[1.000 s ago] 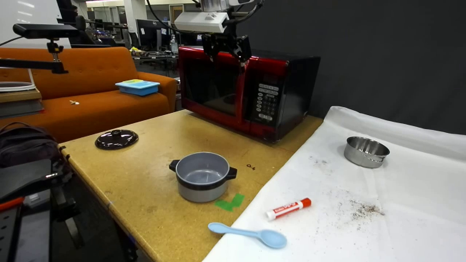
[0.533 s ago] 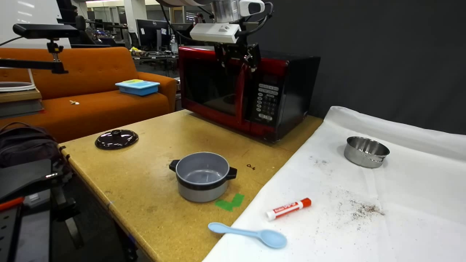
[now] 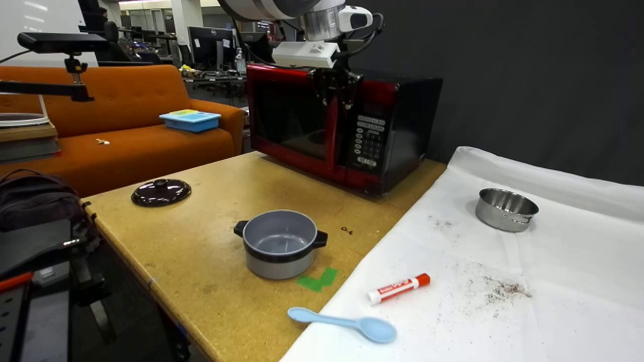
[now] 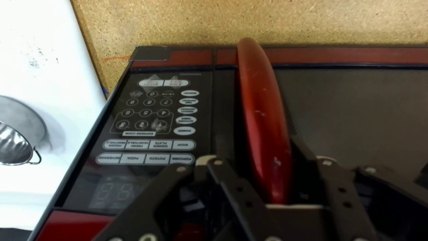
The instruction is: Open the microwave door
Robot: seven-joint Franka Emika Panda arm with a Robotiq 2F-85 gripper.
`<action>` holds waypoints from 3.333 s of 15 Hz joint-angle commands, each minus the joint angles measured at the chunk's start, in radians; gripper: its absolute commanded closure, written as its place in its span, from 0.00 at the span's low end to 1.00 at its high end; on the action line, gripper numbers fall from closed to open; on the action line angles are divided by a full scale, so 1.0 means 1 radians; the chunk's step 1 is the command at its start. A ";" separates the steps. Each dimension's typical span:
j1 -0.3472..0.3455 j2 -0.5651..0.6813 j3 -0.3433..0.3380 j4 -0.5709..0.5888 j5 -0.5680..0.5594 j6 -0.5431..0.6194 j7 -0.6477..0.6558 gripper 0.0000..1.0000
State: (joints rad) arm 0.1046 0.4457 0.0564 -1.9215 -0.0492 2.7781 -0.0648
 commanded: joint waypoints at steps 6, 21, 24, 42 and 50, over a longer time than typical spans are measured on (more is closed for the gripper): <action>0.123 -0.097 -0.139 -0.112 -0.132 0.010 0.286 0.94; 0.148 -0.338 -0.097 -0.353 -0.165 -0.110 0.458 0.16; 0.106 -0.405 -0.012 -0.376 0.032 -0.219 0.242 0.00; 0.032 -0.268 0.016 0.146 0.005 -0.537 0.219 0.00; 0.086 0.032 -0.009 0.456 -0.114 -0.598 0.262 0.34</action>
State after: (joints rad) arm 0.1736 0.4067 0.0689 -1.5817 -0.1349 2.2582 0.1836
